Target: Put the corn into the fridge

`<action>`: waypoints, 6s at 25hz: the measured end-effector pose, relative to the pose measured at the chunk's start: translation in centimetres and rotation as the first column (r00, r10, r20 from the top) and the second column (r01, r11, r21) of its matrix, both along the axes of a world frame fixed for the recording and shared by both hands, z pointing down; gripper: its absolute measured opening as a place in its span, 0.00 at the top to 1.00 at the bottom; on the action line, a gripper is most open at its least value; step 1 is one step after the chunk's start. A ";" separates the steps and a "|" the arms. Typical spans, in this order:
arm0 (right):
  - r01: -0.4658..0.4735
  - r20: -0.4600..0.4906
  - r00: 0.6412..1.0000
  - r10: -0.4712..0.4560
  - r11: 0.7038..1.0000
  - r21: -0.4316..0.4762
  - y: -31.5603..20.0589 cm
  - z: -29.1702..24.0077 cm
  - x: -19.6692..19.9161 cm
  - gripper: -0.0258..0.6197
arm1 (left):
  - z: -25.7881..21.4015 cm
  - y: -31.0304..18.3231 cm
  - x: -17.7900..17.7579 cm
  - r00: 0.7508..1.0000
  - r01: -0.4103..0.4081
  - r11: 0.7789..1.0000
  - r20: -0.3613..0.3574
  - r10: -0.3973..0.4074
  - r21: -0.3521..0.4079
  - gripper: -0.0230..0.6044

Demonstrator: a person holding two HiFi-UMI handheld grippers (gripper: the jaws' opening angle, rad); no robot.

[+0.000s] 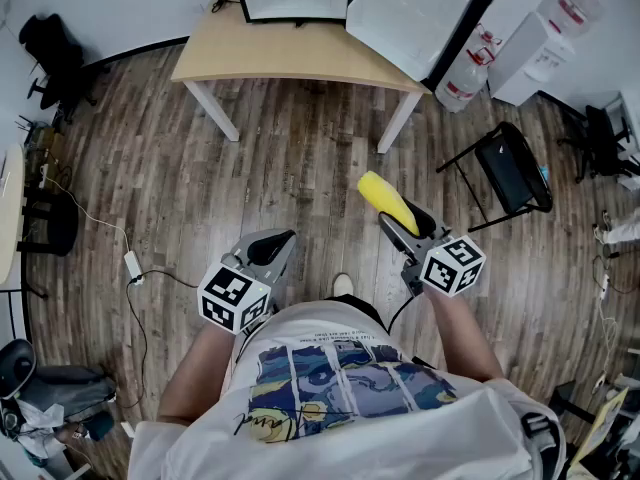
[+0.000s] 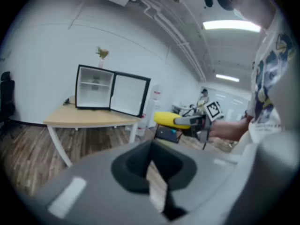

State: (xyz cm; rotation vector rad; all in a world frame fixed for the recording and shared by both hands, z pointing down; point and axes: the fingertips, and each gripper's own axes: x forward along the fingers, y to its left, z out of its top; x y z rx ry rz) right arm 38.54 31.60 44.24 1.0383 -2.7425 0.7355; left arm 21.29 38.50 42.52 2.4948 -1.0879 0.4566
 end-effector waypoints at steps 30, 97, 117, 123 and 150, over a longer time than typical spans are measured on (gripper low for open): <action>-0.147 -0.108 0.984 0.143 0.989 -0.026 0.0 1.4 -22.4 0.59 | 3.4 2.8 -24.3 0.999 -0.041 0.999 0.016 0.041 0.002 0.95; -0.519 -0.355 0.785 0.508 0.852 0.072 -73.6 11.5 -22.0 0.59 | 0.2 -59.2 -34.8 0.994 -0.088 0.996 0.073 0.087 0.018 0.95; -0.550 -0.500 0.705 0.504 0.833 0.063 -82.7 18.5 -20.0 0.59 | 1.2 -60.4 -37.4 0.981 0.144 0.989 0.134 -0.138 -0.038 0.95; -0.554 -0.509 0.700 0.501 0.831 0.056 -84.7 18.7 -19.6 0.59 | 1.7 -60.6 -37.4 0.978 0.163 0.986 0.142 -0.155 -0.044 0.95; -0.545 -0.547 0.694 0.467 0.838 0.024 -86.4 19.4 -19.6 0.58 | 2.0 -60.2 -37.4 0.974 0.187 0.981 0.143 -0.178 -0.054 0.95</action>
